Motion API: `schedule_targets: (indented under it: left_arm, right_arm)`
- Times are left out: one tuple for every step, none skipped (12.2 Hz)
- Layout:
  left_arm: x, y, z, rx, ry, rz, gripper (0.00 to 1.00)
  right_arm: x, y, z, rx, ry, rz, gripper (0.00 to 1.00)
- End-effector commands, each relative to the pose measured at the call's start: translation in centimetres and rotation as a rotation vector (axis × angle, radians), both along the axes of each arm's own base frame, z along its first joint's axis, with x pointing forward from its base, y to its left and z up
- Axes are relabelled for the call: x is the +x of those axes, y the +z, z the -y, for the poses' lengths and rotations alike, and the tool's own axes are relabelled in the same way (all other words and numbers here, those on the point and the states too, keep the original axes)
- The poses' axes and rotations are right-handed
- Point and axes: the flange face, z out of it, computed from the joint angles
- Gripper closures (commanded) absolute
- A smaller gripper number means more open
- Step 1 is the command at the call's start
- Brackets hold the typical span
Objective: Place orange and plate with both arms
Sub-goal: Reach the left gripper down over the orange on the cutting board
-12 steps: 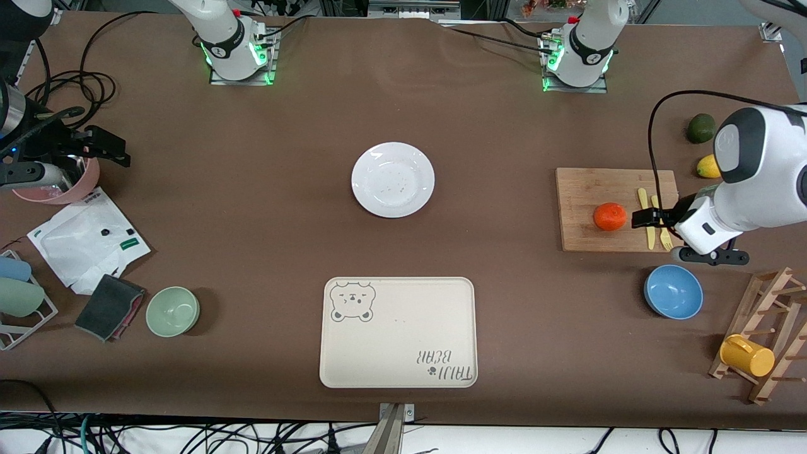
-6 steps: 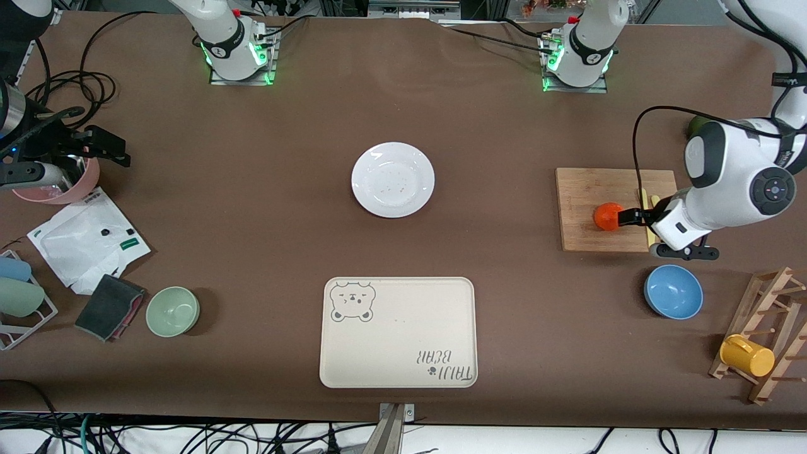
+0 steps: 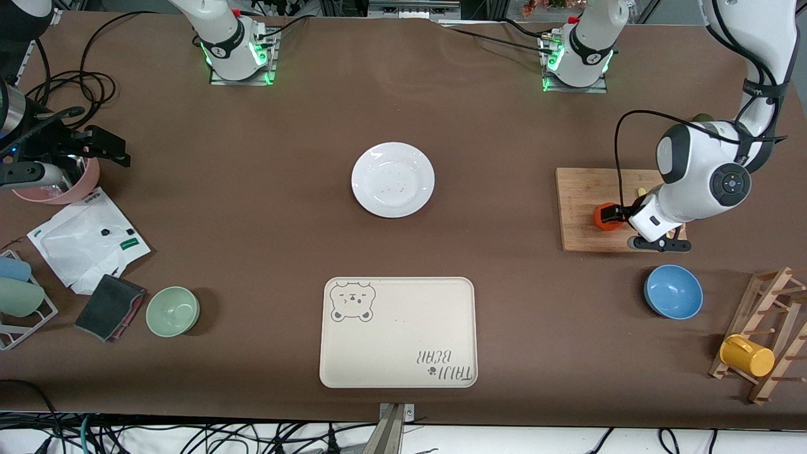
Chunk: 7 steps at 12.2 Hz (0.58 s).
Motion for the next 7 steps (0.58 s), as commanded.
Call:
schedule_targets:
  left_arm:
    - [-0.2,-0.6,0.1,0.014,-0.028,0.009,0.00]
    - [-0.1,-1.1,0.1,0.014,-0.030,0.011,0.00]
    - [-0.2,-1.6,0.1,0.014,-0.028,0.003,0.00]
    - [-0.3,-2.0,0.1,0.012,-0.027,-0.004,0.00]
    - [-0.4,-2.4,0.1,0.012,-0.028,-0.012,0.00]
    - [-0.4,-2.6,0.1,0.012,-0.028,-0.015,0.00]
    - [-0.4,-2.7,0.2,0.012,-0.030,-0.016,0.00]
  right_arm:
    - [-0.4,0.5,0.0,0.008,-0.012,-0.001,0.00]
    - [-0.4,0.6,0.0,0.008,-0.010,0.002,0.00]
    - [-0.4,0.5,0.0,0.008,-0.009,-0.001,0.00]
    - [-0.4,0.6,0.0,0.008,-0.009,0.002,0.00]
    - [-0.4,0.5,0.0,0.008,-0.009,0.000,0.00]
    - [-0.4,0.5,0.0,0.008,-0.009,-0.001,0.00]
    - [-0.4,0.5,0.0,0.008,-0.009,-0.001,0.00]
